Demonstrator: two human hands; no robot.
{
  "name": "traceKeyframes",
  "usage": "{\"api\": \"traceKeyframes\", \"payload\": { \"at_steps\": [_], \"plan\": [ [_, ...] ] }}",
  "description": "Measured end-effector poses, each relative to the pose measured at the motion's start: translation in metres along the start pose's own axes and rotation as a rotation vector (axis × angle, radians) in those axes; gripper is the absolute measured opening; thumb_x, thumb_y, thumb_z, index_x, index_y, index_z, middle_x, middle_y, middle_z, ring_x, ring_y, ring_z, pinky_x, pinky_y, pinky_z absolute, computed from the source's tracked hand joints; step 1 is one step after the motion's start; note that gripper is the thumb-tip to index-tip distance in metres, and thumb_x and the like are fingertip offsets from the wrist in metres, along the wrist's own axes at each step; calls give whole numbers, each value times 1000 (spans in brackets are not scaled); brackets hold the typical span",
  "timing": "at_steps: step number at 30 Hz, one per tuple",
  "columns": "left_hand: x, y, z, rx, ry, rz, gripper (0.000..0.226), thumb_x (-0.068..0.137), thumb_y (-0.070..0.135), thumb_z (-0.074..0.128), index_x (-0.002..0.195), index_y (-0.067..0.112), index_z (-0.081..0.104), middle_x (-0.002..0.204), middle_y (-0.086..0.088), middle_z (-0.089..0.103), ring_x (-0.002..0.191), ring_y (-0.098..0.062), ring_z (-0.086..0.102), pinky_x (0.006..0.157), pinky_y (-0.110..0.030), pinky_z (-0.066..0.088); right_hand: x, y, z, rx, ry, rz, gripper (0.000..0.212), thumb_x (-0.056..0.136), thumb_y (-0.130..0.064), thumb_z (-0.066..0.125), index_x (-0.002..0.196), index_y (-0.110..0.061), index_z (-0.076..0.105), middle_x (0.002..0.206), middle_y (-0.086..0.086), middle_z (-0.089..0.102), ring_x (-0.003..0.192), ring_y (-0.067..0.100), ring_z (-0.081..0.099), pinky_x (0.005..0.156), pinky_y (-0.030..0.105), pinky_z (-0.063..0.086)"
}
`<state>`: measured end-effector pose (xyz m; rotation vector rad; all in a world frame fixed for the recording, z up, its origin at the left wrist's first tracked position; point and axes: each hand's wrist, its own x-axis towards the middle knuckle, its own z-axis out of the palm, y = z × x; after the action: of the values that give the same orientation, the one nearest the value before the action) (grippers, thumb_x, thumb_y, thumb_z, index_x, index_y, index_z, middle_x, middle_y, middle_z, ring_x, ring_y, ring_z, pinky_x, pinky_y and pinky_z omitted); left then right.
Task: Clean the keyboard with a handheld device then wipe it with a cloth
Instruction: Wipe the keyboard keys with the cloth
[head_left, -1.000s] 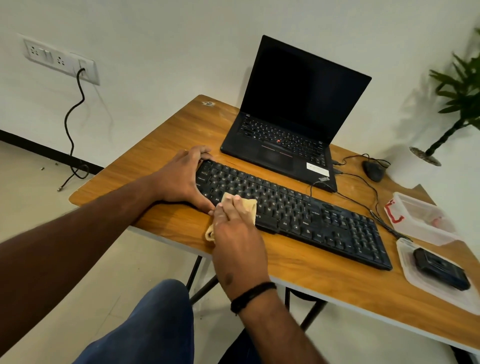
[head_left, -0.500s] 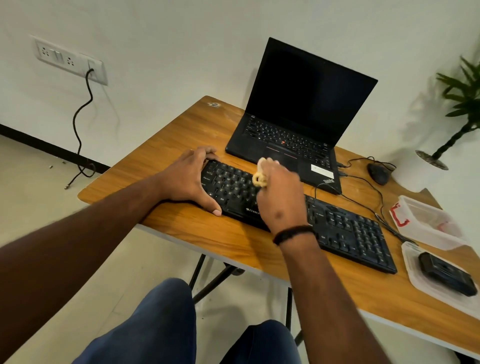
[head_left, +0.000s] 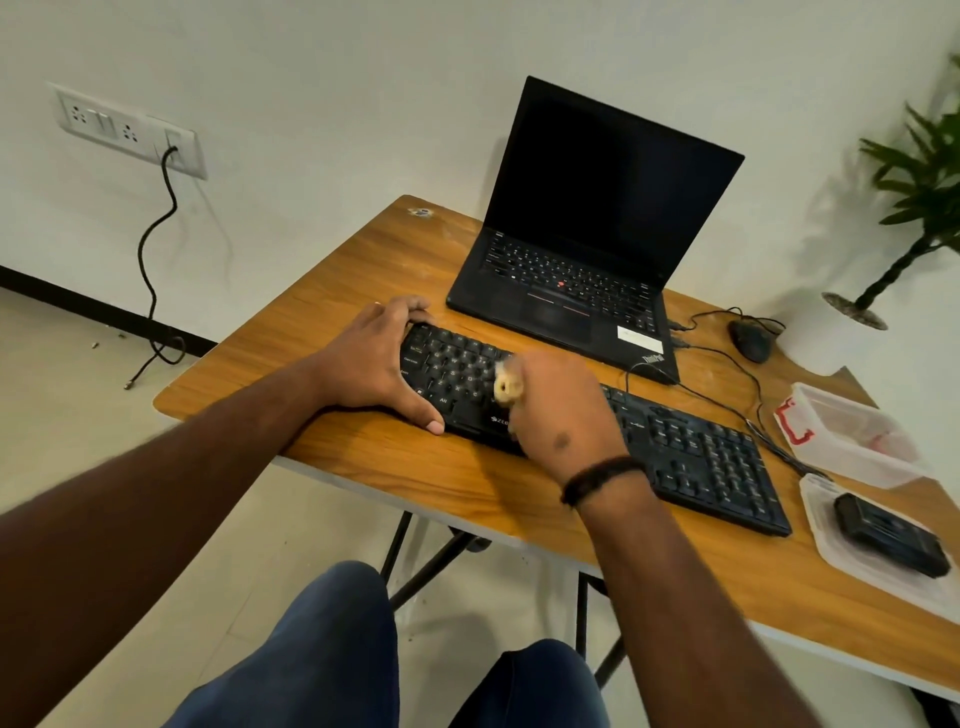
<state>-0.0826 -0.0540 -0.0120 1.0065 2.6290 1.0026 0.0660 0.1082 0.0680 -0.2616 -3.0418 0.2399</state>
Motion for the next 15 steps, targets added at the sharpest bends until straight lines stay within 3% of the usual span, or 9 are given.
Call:
{"api": "traceKeyframes", "payload": {
  "at_steps": [3, 6, 9, 12, 13, 15],
  "plan": [
    [-2, 3, -1, 1, 6, -3, 158, 23, 84, 81, 155, 27, 16, 154, 4, 32, 143, -16, 24, 118, -36, 26, 39, -5, 4, 8, 143, 66, 17, 90, -1, 48, 83, -14, 57, 90, 9, 63, 82, 25, 60, 68, 35, 48],
    [-2, 2, -1, 9, 25, -13, 155, 25, 81, 83, 154, 27, 17, 153, 4, 34, 143, -18, 25, 119, -40, 28, 44, -19, 20, -77, 53, 49, 19, 97, -7, 46, 107, -8, 63, 107, 14, 65, 99, 30, 62, 81, 38, 51],
    [1, -1, 1, 15, 33, -11, 153, 26, 81, 83, 153, 28, 17, 152, 3, 35, 142, -18, 26, 119, -40, 29, 21, -24, 27, -124, 66, -37, 20, 98, -9, 46, 109, -8, 63, 112, 13, 64, 107, 29, 59, 89, 38, 49],
    [2, -3, 1, 9, 25, -17, 155, 24, 82, 84, 153, 28, 16, 153, 2, 32, 142, -17, 26, 118, -39, 30, -8, -15, 19, -98, -47, -106, 22, 99, -11, 46, 115, -12, 62, 115, 9, 63, 108, 23, 59, 94, 34, 49],
    [2, -3, 1, 5, 23, -13, 155, 24, 81, 85, 153, 28, 16, 153, 4, 32, 142, -17, 26, 118, -39, 30, -12, -9, 13, -73, -84, -107, 25, 98, -9, 46, 117, -13, 62, 115, 7, 63, 106, 21, 59, 93, 32, 50],
    [1, -1, 1, -6, 25, 2, 152, 29, 74, 90, 154, 27, 17, 148, 11, 33, 142, -15, 26, 118, -38, 30, -5, 0, 2, -28, -109, -60, 24, 95, -4, 46, 105, -15, 65, 101, 5, 63, 93, 19, 58, 76, 24, 47]
  ]
}}
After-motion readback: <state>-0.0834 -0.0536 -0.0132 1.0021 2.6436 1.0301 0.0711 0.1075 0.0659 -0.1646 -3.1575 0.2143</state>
